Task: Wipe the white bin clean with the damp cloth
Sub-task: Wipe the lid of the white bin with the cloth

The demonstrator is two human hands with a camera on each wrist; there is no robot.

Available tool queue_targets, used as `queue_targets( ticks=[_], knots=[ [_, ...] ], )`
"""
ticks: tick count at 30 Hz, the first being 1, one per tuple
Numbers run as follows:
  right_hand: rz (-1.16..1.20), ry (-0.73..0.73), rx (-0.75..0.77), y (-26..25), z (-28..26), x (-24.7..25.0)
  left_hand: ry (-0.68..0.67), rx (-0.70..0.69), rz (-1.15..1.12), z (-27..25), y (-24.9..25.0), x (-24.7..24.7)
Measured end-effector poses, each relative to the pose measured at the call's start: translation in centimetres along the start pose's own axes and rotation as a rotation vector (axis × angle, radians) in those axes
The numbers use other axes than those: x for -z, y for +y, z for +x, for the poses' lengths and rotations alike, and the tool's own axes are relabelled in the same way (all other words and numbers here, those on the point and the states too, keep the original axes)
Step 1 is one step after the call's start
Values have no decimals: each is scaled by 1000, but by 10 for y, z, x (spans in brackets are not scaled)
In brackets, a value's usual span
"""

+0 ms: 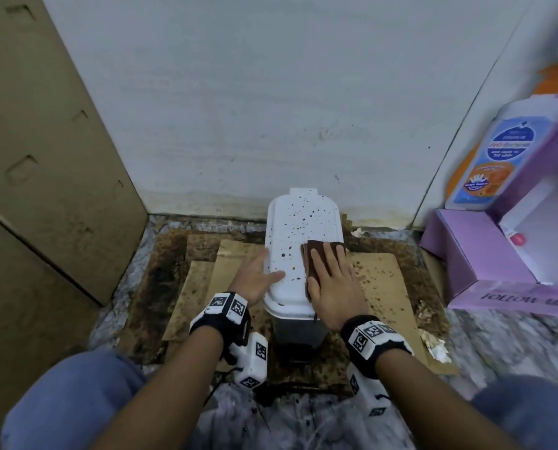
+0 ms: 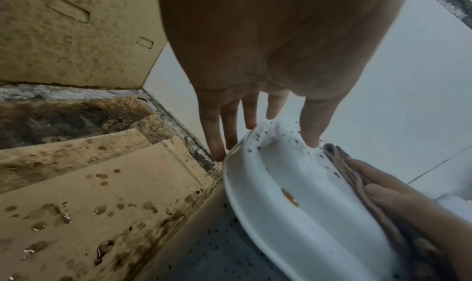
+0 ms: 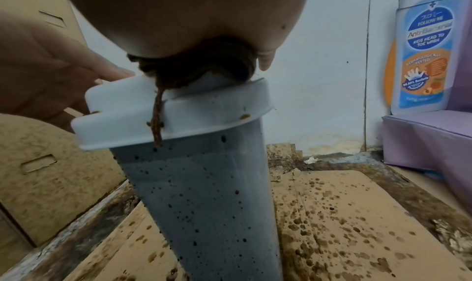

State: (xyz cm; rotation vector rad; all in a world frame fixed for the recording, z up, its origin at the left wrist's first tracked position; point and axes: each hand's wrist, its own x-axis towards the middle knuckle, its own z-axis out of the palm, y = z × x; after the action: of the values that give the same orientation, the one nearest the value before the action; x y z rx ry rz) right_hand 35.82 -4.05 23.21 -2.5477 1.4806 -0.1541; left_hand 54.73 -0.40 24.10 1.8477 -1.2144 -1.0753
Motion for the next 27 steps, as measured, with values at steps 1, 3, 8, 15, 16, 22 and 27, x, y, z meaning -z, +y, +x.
queue_targets(
  ticks=[1,3,8,15,16,22,27],
  knots=[
    [-1,0,2,0,1,0,12,3,39,1,-1,0],
    [0,1,13,2,4,-1,17,3,80,5,-2,1],
    [-2,-8,32,11,20,0,17,-3,80,7,0,3],
    [14,-36,34,22,59,5,78,39,-78,14,-3,1],
    [15,-38,33,22,58,5,80,43,-94,14,-3,1],
    [39,-42,41,12,5,4,74,11,-85,7,-5,-3],
    [47,-43,46,10,-27,2,91,9,-106,6,-6,-3]
  ],
)
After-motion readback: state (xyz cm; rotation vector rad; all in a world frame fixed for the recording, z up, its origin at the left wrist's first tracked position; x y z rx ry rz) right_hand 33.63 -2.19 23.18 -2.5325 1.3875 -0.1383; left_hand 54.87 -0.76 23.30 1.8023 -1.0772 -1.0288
